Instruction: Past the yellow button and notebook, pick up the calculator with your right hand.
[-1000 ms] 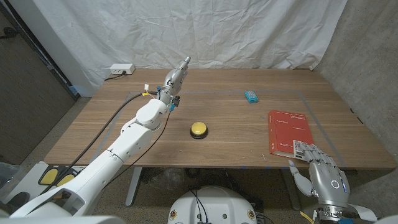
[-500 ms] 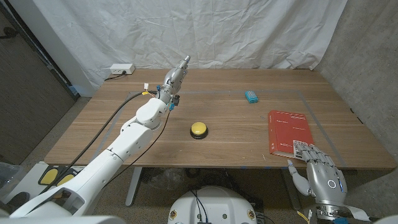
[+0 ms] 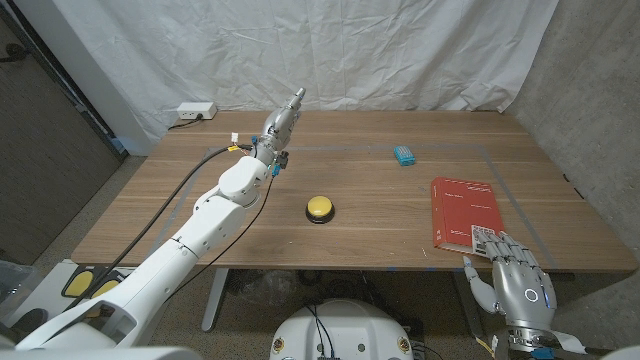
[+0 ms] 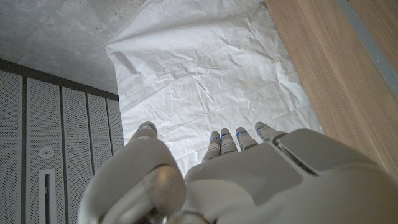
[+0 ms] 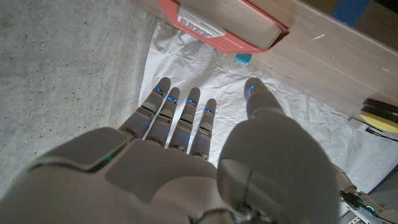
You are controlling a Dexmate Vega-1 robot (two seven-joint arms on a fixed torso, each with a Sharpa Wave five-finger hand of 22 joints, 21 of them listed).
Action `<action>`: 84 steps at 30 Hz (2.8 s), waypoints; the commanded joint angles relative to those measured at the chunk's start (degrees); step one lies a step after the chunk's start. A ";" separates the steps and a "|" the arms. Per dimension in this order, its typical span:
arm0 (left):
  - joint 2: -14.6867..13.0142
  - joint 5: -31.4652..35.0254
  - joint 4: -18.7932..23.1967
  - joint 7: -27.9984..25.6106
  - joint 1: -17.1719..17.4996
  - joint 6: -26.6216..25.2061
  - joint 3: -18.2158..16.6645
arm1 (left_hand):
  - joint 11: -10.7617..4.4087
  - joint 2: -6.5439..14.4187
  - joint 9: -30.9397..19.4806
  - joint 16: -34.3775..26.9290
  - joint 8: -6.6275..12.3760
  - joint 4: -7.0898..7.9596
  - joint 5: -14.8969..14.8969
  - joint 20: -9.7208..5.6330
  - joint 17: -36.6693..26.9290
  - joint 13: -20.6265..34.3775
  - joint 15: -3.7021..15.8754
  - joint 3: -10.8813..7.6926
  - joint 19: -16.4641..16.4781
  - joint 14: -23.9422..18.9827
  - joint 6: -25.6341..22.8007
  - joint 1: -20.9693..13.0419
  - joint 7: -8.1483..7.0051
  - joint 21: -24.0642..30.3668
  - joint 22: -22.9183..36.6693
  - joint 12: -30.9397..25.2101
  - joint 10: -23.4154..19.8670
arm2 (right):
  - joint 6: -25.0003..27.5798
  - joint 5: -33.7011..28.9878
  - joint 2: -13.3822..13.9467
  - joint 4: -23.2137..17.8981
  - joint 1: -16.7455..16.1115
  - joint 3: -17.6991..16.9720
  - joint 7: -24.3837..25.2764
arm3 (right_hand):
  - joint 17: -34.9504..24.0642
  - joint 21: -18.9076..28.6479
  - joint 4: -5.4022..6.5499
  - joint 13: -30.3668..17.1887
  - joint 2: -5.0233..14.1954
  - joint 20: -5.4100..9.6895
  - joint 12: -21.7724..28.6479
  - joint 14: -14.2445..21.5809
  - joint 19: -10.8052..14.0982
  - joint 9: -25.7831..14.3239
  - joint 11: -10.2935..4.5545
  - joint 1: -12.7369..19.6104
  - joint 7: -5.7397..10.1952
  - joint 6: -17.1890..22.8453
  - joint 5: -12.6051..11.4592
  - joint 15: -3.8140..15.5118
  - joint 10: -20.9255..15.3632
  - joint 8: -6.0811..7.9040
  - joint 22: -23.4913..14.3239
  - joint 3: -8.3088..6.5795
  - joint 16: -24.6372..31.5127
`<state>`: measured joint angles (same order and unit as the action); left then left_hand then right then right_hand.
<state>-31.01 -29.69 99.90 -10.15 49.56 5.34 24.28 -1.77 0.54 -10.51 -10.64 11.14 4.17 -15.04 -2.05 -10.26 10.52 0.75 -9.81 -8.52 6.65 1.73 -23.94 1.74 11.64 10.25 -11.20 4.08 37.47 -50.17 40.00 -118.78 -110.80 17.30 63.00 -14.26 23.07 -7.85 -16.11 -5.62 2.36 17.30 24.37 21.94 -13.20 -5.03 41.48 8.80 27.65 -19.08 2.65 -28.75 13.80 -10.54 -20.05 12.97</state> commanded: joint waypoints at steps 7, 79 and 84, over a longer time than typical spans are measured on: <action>0.58 0.53 0.40 -0.21 -0.89 -0.77 0.83 | -0.25 0.79 -0.25 0.11 0.02 0.22 0.21 -2.34 -0.14 0.16 -0.08 0.32 -0.70 0.52 0.65 -0.23 -0.22 -0.07 0.31 -0.15 0.06 | -1.78 -2.13 -4.48 4.35 0.61 -1.42 1.00 | -0.61 -0.50 -0.32 -1.15 -0.45 5.87 0.46 -0.02 0.35 -0.51 -0.08 0.99 0.35 -0.57 -1.35 6.84 1.56 0.56 -0.27 0.08 0.24; 0.80 0.96 2.50 -0.64 -0.92 -0.04 0.54 | -0.57 1.15 -0.24 0.06 0.15 0.35 0.38 -2.12 -0.13 0.17 0.01 0.93 -1.11 0.85 0.51 -0.22 -0.42 -0.04 0.34 -0.25 0.13 | -19.23 -17.61 -26.01 19.47 6.52 -15.31 1.00 | -4.38 -2.32 0.23 -5.81 0.99 5.85 3.72 -0.92 -0.68 -2.13 -1.88 5.33 2.16 -0.49 -4.81 6.98 3.23 2.59 -0.81 1.57 0.78; 0.59 1.10 2.75 -0.73 -1.14 -0.78 0.61 | -0.64 1.16 -0.24 0.04 0.15 0.36 0.39 -2.05 -0.13 0.17 0.00 0.98 -1.10 0.83 0.51 -0.22 -0.42 -0.02 0.34 -0.26 0.10 | -20.15 -18.55 -26.78 20.32 7.11 -15.91 1.00 | -4.53 -2.41 0.29 -6.00 1.07 5.82 3.89 -0.96 -0.80 -2.17 -1.85 5.41 2.17 -0.38 -4.93 6.91 3.26 2.70 -0.84 1.66 0.78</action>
<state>-30.65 -28.88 102.92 -11.23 48.90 4.26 24.67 -1.96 1.16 -10.51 -10.64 11.14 4.48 -14.82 -2.04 -10.25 10.52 1.03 -9.16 -9.14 6.92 2.04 -23.93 1.43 11.64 10.25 -11.20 4.27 20.16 -66.64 16.24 -100.33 -104.75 3.74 64.01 -18.50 20.74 -7.65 -21.95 -4.83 2.25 20.63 23.62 21.21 -15.05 -6.75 46.50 10.84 27.21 -23.55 2.34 -25.76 16.25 -11.07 -18.41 13.87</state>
